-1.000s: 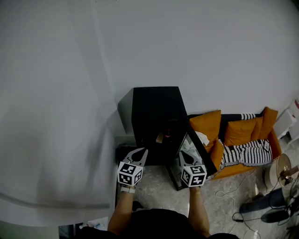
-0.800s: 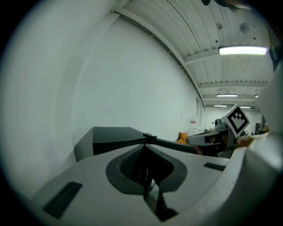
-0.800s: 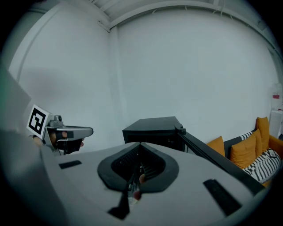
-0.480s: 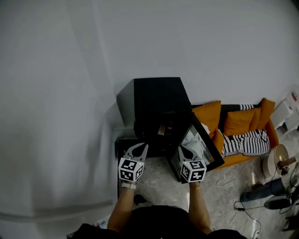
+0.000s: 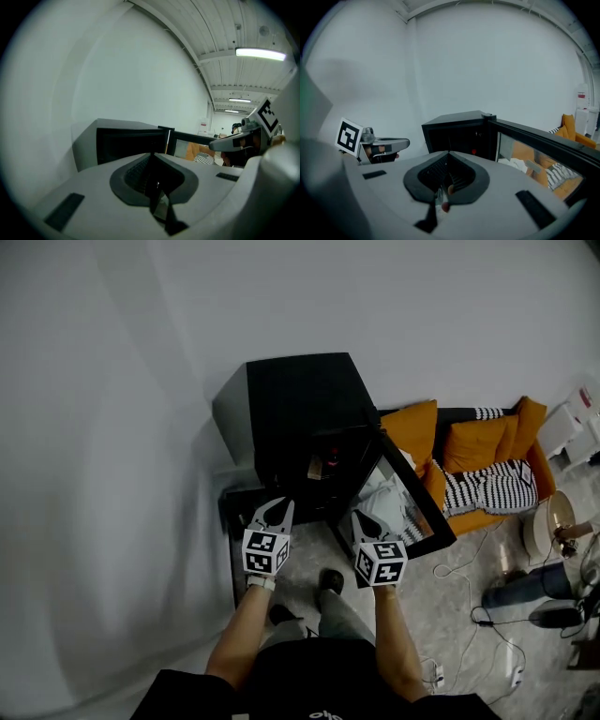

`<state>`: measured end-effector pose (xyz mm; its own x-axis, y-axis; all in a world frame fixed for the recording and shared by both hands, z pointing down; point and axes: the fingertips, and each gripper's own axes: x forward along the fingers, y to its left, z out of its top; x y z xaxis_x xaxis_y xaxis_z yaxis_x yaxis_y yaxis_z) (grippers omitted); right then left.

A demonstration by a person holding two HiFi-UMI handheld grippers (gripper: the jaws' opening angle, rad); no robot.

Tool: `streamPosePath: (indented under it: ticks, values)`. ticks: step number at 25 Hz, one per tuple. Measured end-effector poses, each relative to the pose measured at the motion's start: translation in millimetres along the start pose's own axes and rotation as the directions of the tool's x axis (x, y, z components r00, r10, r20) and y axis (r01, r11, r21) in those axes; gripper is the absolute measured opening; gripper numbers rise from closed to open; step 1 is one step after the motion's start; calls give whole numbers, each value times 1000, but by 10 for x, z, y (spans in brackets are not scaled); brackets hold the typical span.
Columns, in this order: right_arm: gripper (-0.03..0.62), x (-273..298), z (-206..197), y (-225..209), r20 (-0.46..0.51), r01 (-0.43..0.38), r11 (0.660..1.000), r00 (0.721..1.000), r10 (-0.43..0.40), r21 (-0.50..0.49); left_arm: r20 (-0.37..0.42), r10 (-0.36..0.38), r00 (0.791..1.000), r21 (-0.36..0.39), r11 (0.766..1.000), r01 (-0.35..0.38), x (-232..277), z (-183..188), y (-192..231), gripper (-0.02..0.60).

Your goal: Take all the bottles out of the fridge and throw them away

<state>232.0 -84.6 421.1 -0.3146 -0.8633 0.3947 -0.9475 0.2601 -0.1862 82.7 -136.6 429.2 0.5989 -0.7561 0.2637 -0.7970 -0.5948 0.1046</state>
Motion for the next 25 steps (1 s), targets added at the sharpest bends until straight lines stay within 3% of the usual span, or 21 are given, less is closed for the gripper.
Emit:
streamPosePath:
  ticks: [3,12,20,25]
  values:
    - [2,185,-88,-175,-8,1,1000,1000,-1,3,-44,-3,999,15,1000,4,366,-237,-9,18]
    - [2,913,-383,-654,-27,-39,999,999,38,-11,-148,75,986,27,997,-72,1565,-1075,170,229]
    - [2,1466,-711,-1009,-9,-41,999,999,41,0,-236,122,964,23,992,-120,2387,-1863,451,288]
    - [2,1778,-932,-1191,11,-34,999,999,33,13,-239,144,960,54,989,-135,2745,-2167,569,327]
